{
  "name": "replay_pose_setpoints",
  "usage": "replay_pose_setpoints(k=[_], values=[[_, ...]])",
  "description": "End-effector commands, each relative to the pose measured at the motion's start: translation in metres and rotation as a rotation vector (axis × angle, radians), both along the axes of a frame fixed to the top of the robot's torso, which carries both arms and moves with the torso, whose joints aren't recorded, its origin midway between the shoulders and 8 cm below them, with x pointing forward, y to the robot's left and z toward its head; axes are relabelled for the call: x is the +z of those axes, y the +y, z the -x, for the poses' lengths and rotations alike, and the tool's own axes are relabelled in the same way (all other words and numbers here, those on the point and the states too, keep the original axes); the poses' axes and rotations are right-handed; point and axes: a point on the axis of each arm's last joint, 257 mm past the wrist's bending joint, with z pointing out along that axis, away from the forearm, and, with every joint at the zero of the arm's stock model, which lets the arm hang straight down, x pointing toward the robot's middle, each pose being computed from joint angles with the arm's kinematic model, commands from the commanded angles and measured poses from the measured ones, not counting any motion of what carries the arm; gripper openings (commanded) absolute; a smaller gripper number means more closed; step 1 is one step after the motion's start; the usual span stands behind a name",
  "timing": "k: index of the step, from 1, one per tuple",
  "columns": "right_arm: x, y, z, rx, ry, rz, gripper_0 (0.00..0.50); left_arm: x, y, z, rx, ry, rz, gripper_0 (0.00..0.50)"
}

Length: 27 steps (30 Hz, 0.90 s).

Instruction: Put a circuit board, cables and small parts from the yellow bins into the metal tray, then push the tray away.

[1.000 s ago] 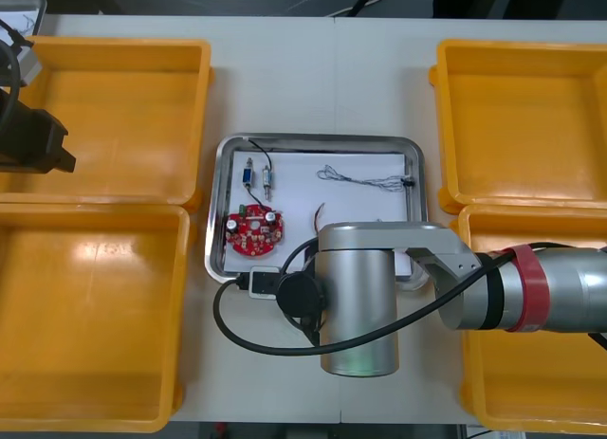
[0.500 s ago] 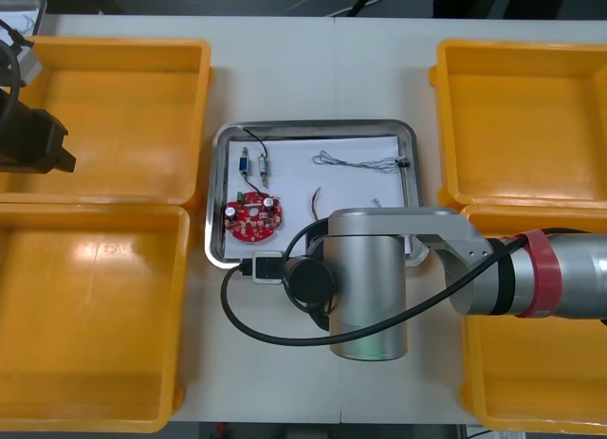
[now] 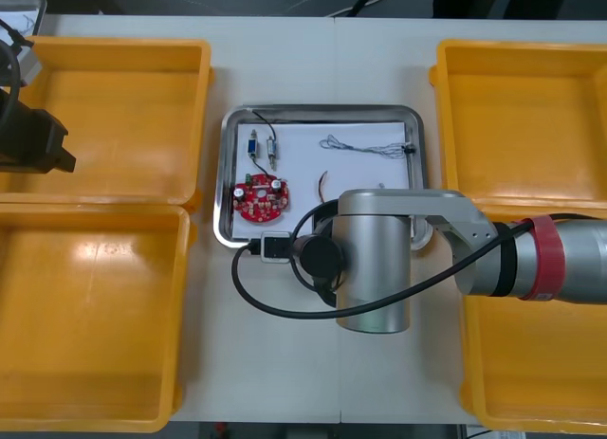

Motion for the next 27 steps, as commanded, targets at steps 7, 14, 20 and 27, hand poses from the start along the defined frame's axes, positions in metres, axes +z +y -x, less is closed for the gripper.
replay_pose_setpoints(k=[7,14,20,27], values=[[0.041,0.01,-0.048,0.052,-0.108,-0.016,0.0,0.005,0.005,0.003,-0.078,-0.016,-0.064,0.5],[0.048,0.009,-0.06,0.046,-0.126,-0.015,0.0,0.005,0.005,0.003,-0.078,-0.016,-0.064,0.5],[0.054,0.006,-0.069,0.04,-0.143,-0.004,0.0,0.005,0.005,0.003,-0.078,-0.016,-0.064,0.5],[0.057,0.007,-0.074,0.027,-0.125,-0.025,0.0,0.005,0.005,0.003,-0.078,-0.016,-0.064,0.5]])
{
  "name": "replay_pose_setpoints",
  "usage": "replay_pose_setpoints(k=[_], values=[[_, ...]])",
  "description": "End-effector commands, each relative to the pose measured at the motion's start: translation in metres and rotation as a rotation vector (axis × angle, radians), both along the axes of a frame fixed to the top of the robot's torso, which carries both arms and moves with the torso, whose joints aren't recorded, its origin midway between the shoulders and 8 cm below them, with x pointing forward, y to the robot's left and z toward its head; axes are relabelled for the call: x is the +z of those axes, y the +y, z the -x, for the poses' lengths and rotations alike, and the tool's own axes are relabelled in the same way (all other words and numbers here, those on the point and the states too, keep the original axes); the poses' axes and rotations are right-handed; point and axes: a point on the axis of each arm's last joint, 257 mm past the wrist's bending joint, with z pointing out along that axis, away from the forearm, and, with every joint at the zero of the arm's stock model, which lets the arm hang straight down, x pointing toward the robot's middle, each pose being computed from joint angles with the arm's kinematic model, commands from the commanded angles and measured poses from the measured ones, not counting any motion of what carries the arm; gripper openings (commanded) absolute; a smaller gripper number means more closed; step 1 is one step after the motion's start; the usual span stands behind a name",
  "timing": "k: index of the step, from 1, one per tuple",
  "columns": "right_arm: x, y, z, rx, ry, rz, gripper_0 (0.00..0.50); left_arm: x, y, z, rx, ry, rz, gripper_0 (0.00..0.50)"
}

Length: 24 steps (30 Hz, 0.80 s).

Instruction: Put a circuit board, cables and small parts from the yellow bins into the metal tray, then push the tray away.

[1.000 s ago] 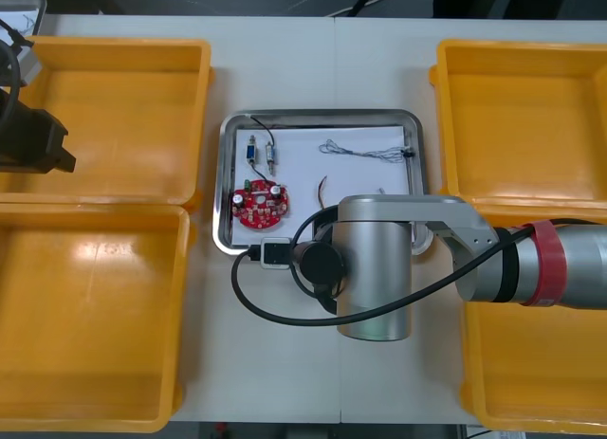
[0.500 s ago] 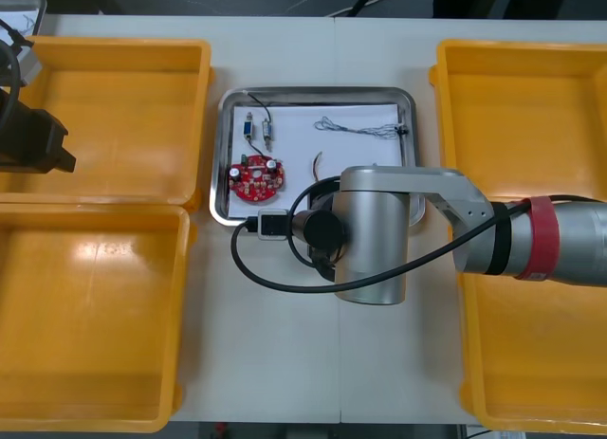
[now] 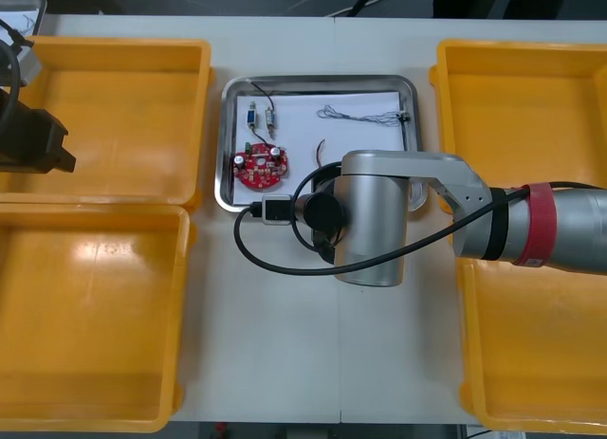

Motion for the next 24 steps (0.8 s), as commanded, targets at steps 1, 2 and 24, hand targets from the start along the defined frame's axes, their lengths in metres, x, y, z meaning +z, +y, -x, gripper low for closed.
replay_pose_setpoints(k=[1,2,24], values=[[0.031,0.006,-0.02,0.019,-0.038,-0.017,0.0,0.005,0.005,0.003,-0.078,-0.016,-0.064,0.5],[0.032,0.005,-0.022,0.019,-0.041,-0.015,0.0,0.005,0.005,0.003,-0.078,-0.016,-0.064,0.5],[0.046,0.017,-0.051,0.037,-0.084,-0.041,0.0,0.005,0.005,0.003,-0.078,-0.016,-0.064,0.5]])
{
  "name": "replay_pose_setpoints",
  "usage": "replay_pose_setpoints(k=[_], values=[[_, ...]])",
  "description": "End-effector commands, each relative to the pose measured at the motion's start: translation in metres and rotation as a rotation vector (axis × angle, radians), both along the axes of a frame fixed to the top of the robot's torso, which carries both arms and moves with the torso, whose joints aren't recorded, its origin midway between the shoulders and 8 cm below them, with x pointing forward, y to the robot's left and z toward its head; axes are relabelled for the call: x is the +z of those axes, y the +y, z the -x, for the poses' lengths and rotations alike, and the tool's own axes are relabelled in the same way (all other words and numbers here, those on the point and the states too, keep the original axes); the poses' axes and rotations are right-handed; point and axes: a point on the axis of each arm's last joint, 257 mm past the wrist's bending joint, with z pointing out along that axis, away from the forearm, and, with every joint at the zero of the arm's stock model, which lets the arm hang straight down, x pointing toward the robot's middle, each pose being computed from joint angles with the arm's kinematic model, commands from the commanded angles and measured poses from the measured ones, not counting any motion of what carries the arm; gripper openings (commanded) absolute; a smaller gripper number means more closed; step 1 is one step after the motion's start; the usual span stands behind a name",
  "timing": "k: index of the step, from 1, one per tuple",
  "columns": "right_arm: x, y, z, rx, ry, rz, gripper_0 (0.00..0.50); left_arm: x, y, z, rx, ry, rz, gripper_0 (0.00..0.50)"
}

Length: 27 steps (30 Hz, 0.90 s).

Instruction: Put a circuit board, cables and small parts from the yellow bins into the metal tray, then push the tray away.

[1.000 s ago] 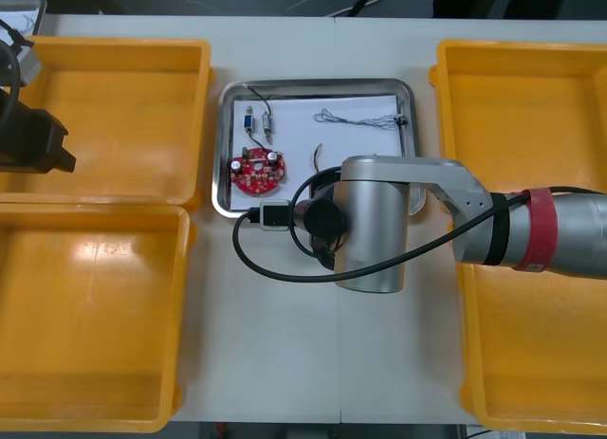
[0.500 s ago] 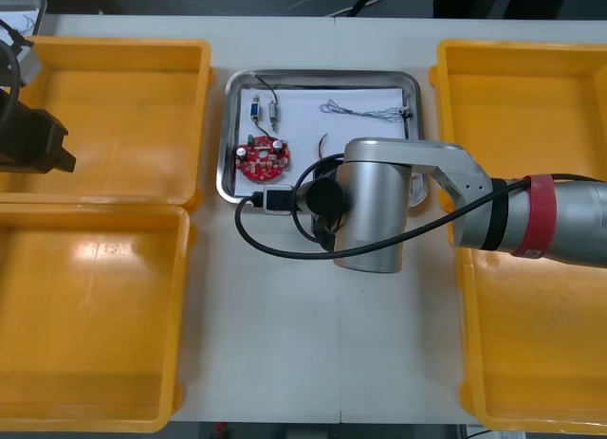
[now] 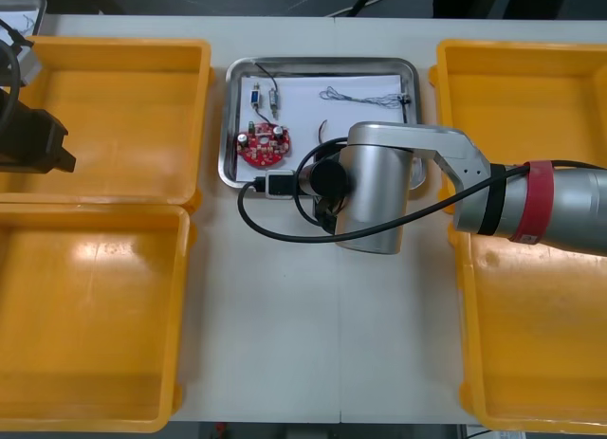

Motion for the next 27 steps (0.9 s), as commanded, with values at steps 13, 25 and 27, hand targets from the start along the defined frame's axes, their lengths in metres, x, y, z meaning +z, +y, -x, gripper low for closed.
replay_pose_setpoints(k=[13,25,27], values=[[0.035,0.021,-0.025,0.035,-0.062,-0.019,0.0,0.005,0.005,0.003,-0.078,-0.016,-0.064,0.5],[0.043,0.026,-0.034,0.046,-0.081,-0.031,0.0,0.005,0.005,0.003,-0.078,-0.016,-0.064,0.5],[0.045,0.027,-0.034,0.047,-0.084,-0.031,0.0,0.005,0.005,0.003,-0.078,-0.016,-0.064,0.5]])
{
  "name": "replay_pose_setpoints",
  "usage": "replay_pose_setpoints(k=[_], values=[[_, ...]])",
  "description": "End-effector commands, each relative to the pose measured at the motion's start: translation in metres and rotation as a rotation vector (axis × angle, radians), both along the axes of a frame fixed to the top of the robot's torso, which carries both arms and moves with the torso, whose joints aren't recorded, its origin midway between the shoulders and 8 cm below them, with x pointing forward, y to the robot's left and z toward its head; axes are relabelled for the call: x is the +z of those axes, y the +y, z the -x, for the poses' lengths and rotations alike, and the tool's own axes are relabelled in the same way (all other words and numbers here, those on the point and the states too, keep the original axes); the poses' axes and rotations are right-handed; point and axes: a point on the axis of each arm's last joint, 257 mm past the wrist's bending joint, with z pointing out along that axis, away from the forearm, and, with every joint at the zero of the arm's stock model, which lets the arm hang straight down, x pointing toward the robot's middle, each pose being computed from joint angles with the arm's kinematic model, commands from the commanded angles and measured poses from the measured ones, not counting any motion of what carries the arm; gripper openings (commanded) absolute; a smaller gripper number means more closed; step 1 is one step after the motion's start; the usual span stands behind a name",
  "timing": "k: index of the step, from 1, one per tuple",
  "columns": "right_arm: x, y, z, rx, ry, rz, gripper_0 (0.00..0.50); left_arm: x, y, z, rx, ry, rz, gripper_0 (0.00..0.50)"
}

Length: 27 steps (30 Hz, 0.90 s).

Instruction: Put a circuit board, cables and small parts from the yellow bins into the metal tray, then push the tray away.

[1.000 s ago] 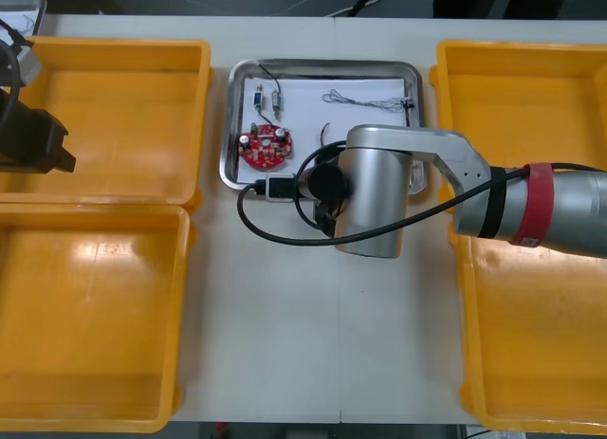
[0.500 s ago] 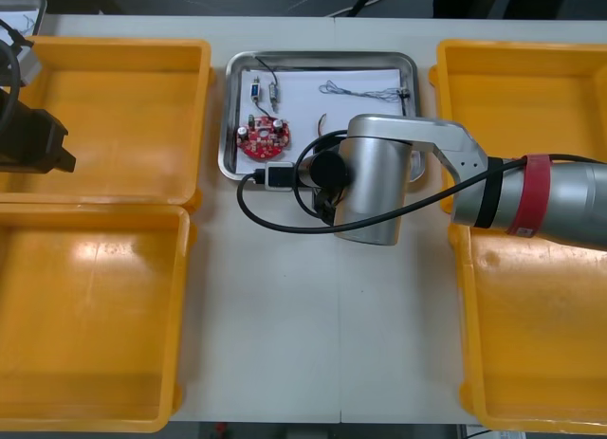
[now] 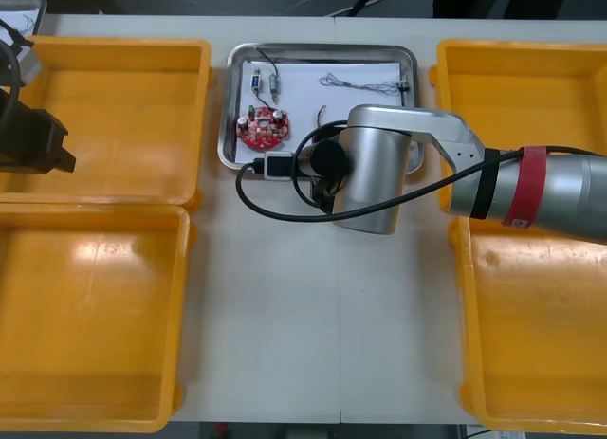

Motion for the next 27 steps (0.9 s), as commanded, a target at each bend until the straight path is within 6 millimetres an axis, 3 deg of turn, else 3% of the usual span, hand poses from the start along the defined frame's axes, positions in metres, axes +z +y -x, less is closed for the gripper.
replay_pose_setpoints(k=[1,27], values=[[0.032,0.024,-0.007,0.051,-0.045,-0.012,0.0,0.005,0.005,0.003,-0.078,-0.016,-0.064,0.5],[0.052,0.036,-0.038,0.075,-0.099,-0.07,0.0,0.005,0.005,0.003,-0.078,-0.016,-0.064,0.5]])
